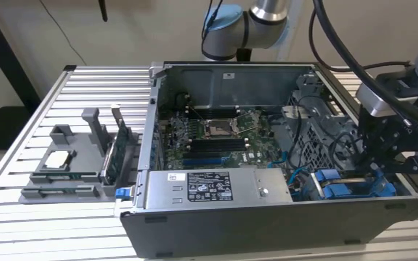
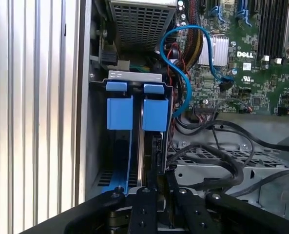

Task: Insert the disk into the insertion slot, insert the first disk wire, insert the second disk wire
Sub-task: 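Insert the first disk wire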

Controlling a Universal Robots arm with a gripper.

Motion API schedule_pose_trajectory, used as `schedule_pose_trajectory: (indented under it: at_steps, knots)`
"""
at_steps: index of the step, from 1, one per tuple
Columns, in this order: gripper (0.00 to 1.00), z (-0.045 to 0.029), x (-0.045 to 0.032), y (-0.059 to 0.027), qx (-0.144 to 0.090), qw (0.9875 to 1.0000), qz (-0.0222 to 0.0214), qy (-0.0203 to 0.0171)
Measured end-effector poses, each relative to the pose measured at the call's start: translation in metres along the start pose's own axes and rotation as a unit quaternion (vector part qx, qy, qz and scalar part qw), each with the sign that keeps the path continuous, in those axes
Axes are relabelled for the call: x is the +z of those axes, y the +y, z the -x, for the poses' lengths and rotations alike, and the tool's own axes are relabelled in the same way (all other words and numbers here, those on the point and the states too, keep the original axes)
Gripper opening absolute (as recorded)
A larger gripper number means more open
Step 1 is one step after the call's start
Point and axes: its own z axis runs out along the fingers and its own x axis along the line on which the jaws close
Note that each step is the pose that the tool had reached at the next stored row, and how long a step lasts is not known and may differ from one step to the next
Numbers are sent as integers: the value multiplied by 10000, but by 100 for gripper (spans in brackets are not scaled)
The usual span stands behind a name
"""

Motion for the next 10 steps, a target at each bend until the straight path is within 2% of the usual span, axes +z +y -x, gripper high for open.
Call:
schedule_pose_trajectory:
  at_steps: [3,4,6,7,10]
  knots:
    - [19,-3,38,-1,-1,10000,0,9]
    - [19,-3,54,-2,-1,10000,-1,-4]
    - [20,-4,57,-2,-1,10000,0,-4]
    - [27,-4,55,-1,-1,10000,0,-2]
    - [27,-2,31,-1,0,10000,1,-2]
